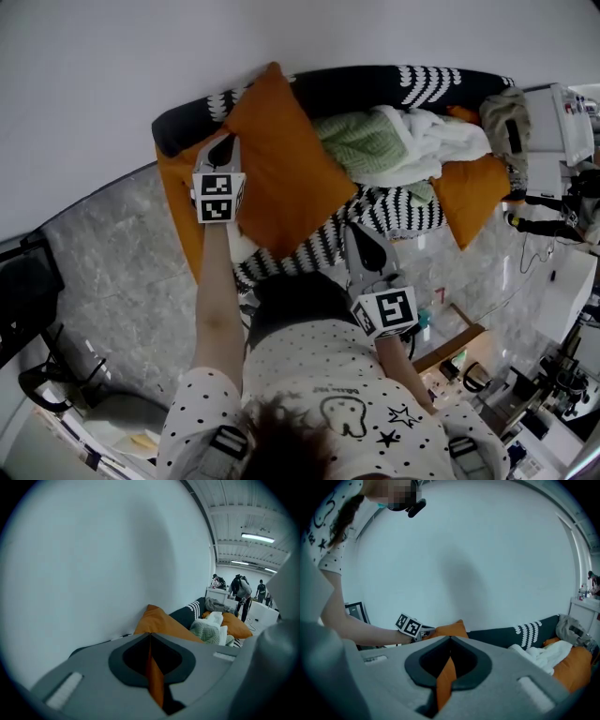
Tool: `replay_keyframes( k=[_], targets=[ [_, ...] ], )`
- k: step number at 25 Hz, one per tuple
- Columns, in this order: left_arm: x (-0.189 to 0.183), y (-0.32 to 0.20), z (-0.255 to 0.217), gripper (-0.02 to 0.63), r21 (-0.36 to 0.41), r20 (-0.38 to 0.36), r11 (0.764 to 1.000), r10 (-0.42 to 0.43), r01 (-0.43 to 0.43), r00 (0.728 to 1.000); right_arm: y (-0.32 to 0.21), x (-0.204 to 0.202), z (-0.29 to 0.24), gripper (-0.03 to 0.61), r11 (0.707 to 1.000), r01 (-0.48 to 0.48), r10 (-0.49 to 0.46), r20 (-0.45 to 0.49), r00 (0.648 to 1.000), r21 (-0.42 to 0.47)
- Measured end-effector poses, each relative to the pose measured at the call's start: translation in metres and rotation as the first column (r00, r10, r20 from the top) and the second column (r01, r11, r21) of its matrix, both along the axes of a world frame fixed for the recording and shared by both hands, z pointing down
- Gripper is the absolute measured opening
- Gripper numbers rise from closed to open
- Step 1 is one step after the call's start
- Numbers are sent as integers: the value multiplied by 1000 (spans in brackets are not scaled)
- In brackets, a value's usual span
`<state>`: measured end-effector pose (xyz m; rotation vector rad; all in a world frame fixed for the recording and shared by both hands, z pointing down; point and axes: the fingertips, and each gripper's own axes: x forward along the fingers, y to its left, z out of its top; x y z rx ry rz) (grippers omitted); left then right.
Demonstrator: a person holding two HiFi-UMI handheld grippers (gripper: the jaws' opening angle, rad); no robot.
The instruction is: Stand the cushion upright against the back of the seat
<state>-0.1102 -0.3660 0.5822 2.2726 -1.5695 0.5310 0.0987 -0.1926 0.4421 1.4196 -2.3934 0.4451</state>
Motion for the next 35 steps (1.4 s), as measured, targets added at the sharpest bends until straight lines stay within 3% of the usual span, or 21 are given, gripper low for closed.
replay_keyframes(
  k=[8, 16, 20, 27, 35],
  targets=[
    [-11, -12, 15, 9, -9, -4, 1000, -4, 4, 1000, -9, -9, 6, -3, 1000, -5, 5, -7, 1000, -19],
    [-24, -19, 40, 11, -39, 69, 999, 2, 1, 998, -7, -10, 10, -3, 999, -35, 34, -21, 999, -34],
    [-27, -25, 51, 14, -77, 79, 997, 21, -15, 997, -6, -7, 8, -3, 998, -51, 51, -28, 998, -32],
    [-27, -28, 58, 17, -62, 90, 998, 10, -4, 996, -5, -6, 7, -3, 998, -58, 57, -35, 998, -30],
    [-27, -24, 83, 23, -103, 98, 994, 39, -29, 994, -3, -7, 7, -3, 998, -57, 56, -38, 998, -26]
  ],
)
